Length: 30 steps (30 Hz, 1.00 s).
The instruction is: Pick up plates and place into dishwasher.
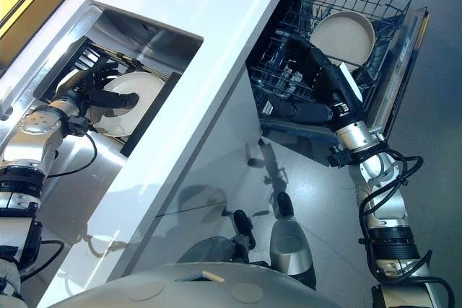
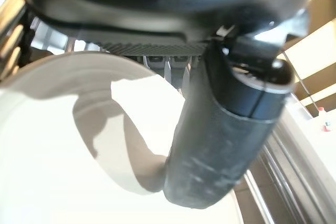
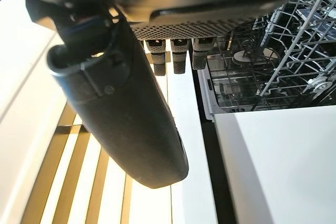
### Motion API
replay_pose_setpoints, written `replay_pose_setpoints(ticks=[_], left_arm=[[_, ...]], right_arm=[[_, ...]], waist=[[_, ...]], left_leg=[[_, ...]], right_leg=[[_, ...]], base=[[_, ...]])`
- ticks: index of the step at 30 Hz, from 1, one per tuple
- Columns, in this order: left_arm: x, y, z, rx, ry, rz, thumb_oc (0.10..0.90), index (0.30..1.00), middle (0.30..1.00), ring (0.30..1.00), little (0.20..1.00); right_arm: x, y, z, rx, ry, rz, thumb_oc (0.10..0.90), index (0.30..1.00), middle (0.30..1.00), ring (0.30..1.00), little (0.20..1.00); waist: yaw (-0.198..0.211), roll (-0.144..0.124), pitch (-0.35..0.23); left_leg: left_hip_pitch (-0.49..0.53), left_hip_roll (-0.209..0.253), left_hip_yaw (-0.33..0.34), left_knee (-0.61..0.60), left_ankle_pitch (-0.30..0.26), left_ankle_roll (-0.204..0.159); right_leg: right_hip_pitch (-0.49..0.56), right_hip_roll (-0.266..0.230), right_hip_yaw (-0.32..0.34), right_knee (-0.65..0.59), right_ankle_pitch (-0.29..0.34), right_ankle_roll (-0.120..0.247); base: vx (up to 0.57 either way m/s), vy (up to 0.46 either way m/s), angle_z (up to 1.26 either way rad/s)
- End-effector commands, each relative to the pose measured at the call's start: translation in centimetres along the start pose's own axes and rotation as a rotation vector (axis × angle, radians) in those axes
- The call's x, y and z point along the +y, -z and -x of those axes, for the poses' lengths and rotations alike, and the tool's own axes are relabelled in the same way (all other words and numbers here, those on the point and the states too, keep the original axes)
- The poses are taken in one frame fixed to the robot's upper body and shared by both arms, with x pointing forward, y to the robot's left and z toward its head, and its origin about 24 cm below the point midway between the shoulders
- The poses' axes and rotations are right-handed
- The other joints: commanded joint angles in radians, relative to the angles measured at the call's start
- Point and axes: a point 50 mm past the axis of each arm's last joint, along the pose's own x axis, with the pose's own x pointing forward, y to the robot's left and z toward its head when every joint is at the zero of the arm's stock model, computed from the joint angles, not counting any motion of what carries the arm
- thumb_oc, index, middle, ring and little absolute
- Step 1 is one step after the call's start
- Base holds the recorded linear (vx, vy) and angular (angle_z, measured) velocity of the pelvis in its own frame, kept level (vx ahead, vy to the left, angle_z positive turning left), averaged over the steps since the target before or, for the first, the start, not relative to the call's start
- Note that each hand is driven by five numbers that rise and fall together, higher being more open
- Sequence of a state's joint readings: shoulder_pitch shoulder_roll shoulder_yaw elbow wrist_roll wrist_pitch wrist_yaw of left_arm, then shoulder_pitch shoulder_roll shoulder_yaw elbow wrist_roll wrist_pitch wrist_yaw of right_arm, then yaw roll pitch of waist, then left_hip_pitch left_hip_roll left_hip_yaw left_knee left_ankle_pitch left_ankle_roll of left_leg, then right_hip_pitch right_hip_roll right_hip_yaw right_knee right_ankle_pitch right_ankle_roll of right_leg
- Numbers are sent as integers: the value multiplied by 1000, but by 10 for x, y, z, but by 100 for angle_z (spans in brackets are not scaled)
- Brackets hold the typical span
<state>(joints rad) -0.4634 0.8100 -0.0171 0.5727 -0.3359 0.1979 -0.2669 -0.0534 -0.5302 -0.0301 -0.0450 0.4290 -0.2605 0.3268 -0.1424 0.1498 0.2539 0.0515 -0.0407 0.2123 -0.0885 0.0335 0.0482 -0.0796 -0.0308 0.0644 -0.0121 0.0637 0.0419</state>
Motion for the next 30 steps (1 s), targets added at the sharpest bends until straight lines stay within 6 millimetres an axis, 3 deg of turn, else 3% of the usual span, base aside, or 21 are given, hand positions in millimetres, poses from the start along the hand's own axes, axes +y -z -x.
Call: replay_pose_setpoints(ticks=[1,3,5,19,24,30], left_arm=[[-25,0,-2,-2,236,92,435,587,587,587,535],[-30,-2,0,-43,241,123,347,512,512,512,447],[-32,-5,1,-84,223,151,100,300,300,300,200],[-24,-24,26,-394,98,250,100,300,300,300,200],[-26,-35,30,-469,113,224,100,300,300,300,200],[-14,-53,41,-593,-18,136,100,300,300,300,200]], right_arm=[[-6,-59,-19,-339,18,63,800,900,900,900,900],[-6,-55,-16,-328,30,54,800,900,900,900,900],[-6,-50,-15,-312,34,35,800,900,900,900,900],[-2,-26,1,-239,76,-30,800,900,900,900,900],[1,-29,-3,-259,51,-23,800,900,900,900,900],[0,-38,-7,-310,38,13,800,900,900,900,900]], waist=[[-5,-28,-9],[2,-30,-15],[7,-31,-23],[70,-27,-92],[83,-31,-101],[95,-48,-116]], left_leg=[[-71,-87,-45,141,-139,50],[-66,-88,-53,139,-139,50],[-59,-90,-62,138,-139,49],[-4,-91,-148,109,-129,26],[8,-82,-165,98,-120,19],[28,-68,-174,69,-110,8]], right_leg=[[-67,5,-45,143,-122,74],[-57,3,-52,141,-125,72],[-47,4,-59,139,-129,70],[47,11,-143,100,-163,32],[64,19,-165,108,-179,19],[94,32,-182,92,-188,12]], base=[[18,-45,12],[30,-61,13],[42,-71,13],[24,-83,21],[-31,-67,13],[-19,-57,9]])
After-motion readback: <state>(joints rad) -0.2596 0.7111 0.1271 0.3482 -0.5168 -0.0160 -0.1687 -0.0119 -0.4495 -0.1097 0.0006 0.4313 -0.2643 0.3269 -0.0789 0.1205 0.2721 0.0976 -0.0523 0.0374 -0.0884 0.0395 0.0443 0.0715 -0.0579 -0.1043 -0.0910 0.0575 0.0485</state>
